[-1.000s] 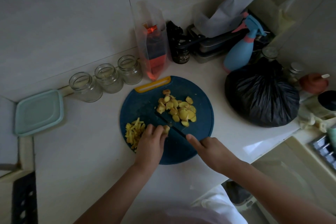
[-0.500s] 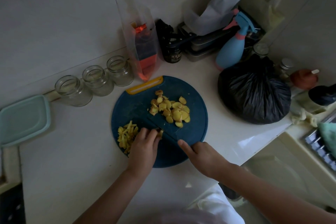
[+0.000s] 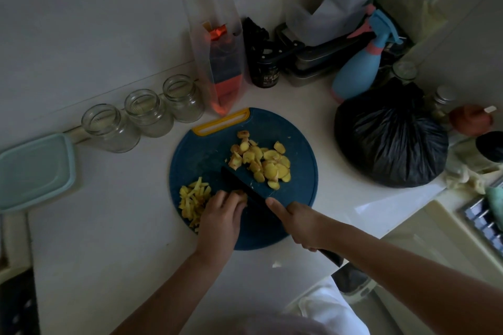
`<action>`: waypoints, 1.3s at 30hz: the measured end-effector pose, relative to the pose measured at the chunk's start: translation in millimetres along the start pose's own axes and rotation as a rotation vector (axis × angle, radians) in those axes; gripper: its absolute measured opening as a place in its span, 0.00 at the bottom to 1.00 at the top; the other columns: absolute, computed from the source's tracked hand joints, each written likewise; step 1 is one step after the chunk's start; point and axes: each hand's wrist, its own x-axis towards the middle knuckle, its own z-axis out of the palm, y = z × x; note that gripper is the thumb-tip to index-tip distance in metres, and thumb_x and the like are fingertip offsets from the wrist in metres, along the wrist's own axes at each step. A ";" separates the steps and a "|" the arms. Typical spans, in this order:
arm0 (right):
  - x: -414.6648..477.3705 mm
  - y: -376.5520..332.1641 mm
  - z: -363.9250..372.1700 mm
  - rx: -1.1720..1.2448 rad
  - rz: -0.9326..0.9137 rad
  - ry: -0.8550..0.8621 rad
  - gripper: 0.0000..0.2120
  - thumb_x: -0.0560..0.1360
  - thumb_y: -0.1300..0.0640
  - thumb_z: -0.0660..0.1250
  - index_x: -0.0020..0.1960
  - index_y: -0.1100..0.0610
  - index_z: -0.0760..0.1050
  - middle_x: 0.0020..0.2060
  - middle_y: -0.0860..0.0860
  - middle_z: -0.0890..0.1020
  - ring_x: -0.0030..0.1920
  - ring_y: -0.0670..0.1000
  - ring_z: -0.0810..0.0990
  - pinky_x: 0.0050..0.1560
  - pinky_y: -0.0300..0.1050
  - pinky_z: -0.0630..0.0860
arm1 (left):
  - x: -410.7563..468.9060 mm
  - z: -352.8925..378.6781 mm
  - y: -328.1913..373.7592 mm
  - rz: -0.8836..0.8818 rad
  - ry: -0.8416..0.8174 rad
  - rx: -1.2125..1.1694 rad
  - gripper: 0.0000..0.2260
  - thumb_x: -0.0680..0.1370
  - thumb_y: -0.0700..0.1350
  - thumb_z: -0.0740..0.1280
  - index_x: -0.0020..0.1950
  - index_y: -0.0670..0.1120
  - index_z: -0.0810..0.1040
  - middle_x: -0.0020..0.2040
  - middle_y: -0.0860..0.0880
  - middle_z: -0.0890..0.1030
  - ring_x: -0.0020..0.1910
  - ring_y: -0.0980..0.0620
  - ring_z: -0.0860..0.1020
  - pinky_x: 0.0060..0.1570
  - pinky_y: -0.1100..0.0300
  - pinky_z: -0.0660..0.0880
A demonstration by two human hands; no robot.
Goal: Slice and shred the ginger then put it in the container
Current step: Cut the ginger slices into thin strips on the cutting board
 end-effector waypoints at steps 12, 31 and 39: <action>17.4 -21.7 8.8 0.252 -0.021 0.102 0.28 0.79 0.34 0.48 0.34 0.55 0.64 0.28 0.54 0.70 0.25 0.50 0.70 0.29 0.41 0.70 | -0.8 1.1 -3.0 -0.024 0.003 0.005 0.12 0.78 0.48 0.60 0.46 0.42 0.80 0.40 0.46 0.75 0.35 0.50 0.76 0.33 0.61 0.73; -1.3 -3.0 9.6 0.068 -0.109 0.106 0.32 0.78 0.32 0.48 0.36 0.59 0.69 0.30 0.55 0.72 0.24 0.47 0.68 0.29 0.37 0.67 | -0.8 0.1 0.1 0.000 0.035 0.015 0.03 0.73 0.39 0.71 0.41 0.41 0.79 0.38 0.46 0.74 0.34 0.49 0.76 0.32 0.61 0.73; 0.4 -15.8 12.7 -0.078 -0.159 0.120 0.28 0.82 0.39 0.45 0.31 0.57 0.62 0.27 0.52 0.68 0.25 0.46 0.65 0.28 0.34 0.64 | -3.1 3.0 -2.4 -0.026 0.035 -0.007 0.13 0.77 0.47 0.60 0.42 0.41 0.80 0.38 0.46 0.75 0.35 0.49 0.76 0.33 0.60 0.73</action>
